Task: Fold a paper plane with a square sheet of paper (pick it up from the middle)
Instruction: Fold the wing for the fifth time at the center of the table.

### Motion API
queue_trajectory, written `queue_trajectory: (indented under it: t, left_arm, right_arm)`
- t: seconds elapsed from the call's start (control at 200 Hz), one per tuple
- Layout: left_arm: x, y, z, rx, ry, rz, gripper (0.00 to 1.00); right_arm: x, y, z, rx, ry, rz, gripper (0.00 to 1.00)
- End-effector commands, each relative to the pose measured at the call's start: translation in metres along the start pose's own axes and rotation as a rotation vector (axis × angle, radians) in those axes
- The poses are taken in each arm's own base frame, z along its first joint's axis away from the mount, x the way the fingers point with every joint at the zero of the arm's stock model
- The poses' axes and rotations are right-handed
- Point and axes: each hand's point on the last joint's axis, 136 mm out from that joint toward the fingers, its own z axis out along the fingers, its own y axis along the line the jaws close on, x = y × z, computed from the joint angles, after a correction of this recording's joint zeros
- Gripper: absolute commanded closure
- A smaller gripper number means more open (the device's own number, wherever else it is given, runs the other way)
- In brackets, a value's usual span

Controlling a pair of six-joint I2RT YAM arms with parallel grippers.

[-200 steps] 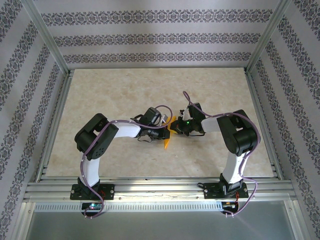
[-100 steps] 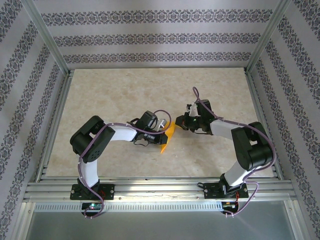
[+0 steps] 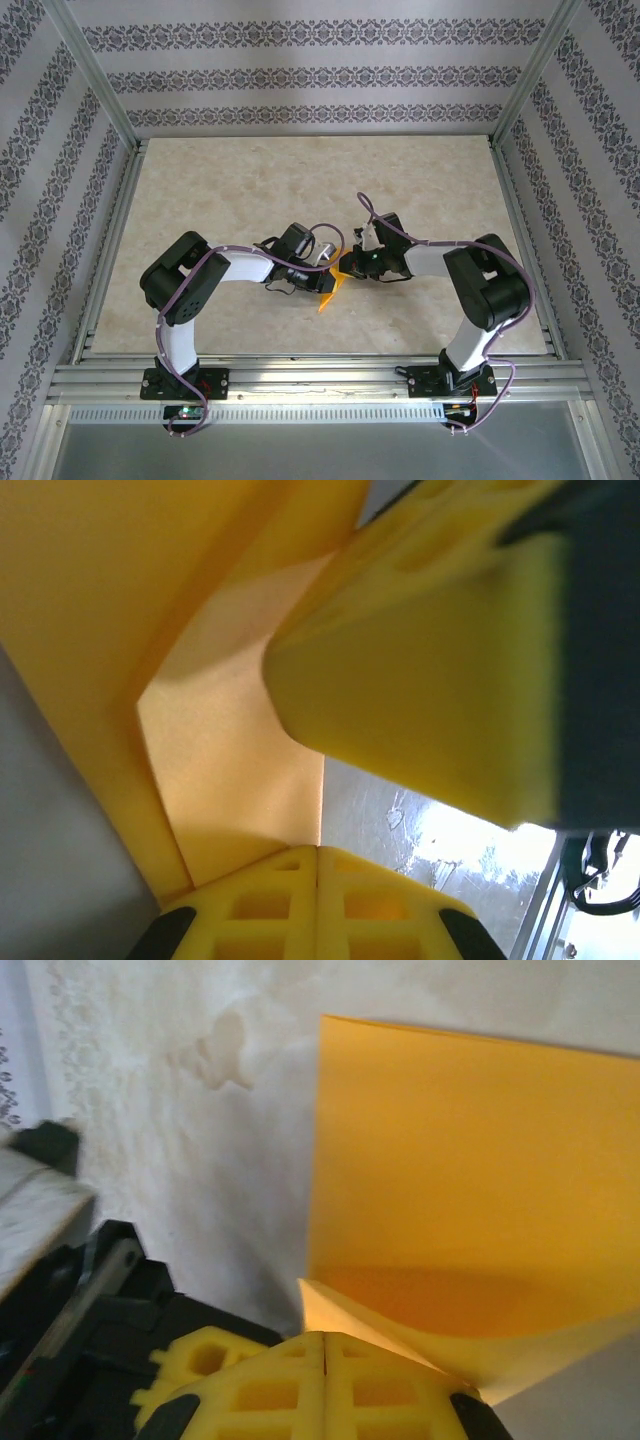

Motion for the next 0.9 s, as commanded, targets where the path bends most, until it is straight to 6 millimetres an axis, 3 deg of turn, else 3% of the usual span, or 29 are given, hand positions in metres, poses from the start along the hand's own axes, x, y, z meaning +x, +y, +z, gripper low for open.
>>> queue_trajectory:
  t: [0.0,0.435,0.899]
  left_arm:
    - [0.06,0.037,0.006,-0.115,0.187,-0.111,1.0]
    - [0.074,0.044,0.004,-0.134,0.224,-0.112,1.0]
    - [0.076,0.045,0.003,-0.139,0.218,-0.115,1.0]
  right_arm:
    - [-0.009,-0.004,0.004,0.024,-0.013,-0.035,1.0]
    - [-0.055,-0.053,-0.009,0.146,-0.161,0.08,1.0]
    - [-0.087,-0.066,-0.032,0.114,-0.261,0.151,0.97]
